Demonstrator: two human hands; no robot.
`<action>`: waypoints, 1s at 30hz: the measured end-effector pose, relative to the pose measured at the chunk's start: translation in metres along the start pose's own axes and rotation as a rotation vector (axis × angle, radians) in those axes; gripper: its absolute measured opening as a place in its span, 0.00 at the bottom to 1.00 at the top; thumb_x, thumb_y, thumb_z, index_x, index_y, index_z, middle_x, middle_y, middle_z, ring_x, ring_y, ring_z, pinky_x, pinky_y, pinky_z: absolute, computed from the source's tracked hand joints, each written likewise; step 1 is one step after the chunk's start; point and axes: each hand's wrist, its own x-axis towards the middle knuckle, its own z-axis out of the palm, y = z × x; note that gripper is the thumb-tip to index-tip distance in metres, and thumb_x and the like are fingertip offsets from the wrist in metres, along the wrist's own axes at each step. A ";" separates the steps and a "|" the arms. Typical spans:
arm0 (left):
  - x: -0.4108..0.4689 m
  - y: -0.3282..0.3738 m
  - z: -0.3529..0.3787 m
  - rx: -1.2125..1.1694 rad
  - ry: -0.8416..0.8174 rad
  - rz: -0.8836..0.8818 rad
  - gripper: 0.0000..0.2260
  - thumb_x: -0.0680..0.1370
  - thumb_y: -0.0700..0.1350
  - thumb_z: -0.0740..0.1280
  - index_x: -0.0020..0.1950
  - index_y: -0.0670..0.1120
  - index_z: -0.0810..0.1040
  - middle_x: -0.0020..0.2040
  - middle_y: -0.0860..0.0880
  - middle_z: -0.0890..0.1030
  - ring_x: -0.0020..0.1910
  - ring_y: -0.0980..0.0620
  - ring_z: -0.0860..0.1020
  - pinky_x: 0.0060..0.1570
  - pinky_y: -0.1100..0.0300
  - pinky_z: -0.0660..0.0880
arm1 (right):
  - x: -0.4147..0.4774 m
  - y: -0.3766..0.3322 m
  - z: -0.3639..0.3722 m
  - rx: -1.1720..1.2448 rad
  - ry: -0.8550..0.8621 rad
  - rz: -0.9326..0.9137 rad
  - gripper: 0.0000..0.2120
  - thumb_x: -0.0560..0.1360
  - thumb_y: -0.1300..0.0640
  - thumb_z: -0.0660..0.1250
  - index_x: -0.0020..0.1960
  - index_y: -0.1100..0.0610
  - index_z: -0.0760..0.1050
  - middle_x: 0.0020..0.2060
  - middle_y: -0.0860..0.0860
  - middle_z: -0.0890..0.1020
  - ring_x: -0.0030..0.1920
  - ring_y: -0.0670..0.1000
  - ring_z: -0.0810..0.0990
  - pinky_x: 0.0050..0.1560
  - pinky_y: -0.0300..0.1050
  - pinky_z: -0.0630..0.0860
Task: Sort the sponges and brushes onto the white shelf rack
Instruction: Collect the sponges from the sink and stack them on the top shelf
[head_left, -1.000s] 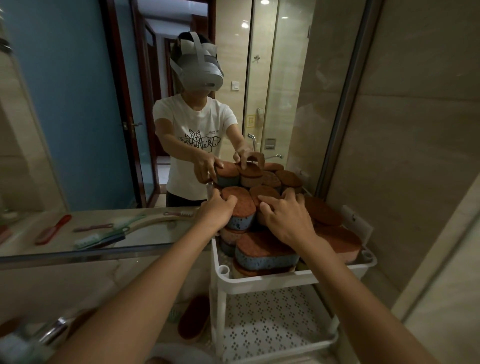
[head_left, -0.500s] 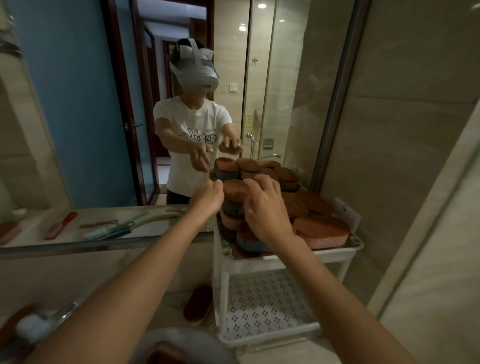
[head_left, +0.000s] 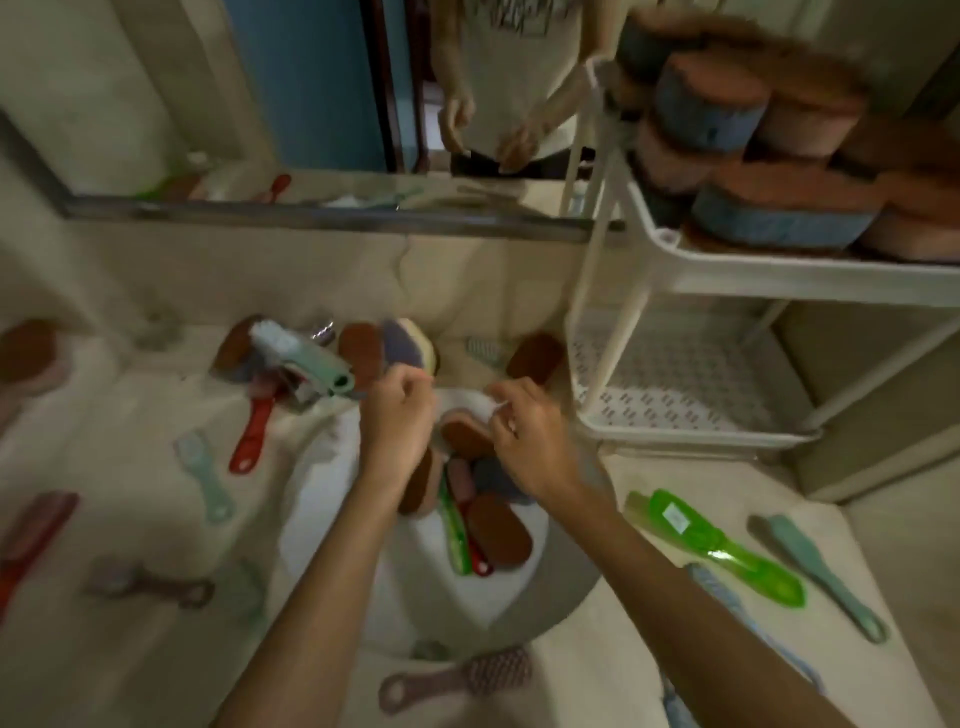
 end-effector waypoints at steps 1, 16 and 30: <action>-0.001 -0.025 -0.003 0.056 -0.039 -0.079 0.07 0.72 0.47 0.59 0.37 0.49 0.74 0.44 0.37 0.82 0.45 0.39 0.81 0.52 0.46 0.78 | -0.009 0.013 0.018 -0.001 -0.051 0.060 0.20 0.71 0.54 0.55 0.52 0.64 0.78 0.49 0.63 0.81 0.48 0.61 0.80 0.48 0.46 0.70; 0.045 -0.197 0.036 0.660 -0.347 -0.351 0.19 0.78 0.49 0.60 0.61 0.35 0.73 0.58 0.34 0.76 0.56 0.36 0.76 0.54 0.50 0.74 | -0.039 0.140 0.129 -0.436 -0.639 0.616 0.31 0.74 0.52 0.65 0.72 0.59 0.57 0.69 0.59 0.63 0.68 0.61 0.64 0.65 0.53 0.66; 0.055 -0.187 0.047 0.588 -0.114 -0.396 0.42 0.67 0.54 0.74 0.70 0.35 0.59 0.67 0.38 0.68 0.67 0.39 0.68 0.64 0.50 0.70 | -0.045 0.138 0.118 -0.349 -0.445 0.510 0.32 0.69 0.52 0.70 0.67 0.59 0.60 0.61 0.59 0.71 0.60 0.60 0.70 0.59 0.52 0.69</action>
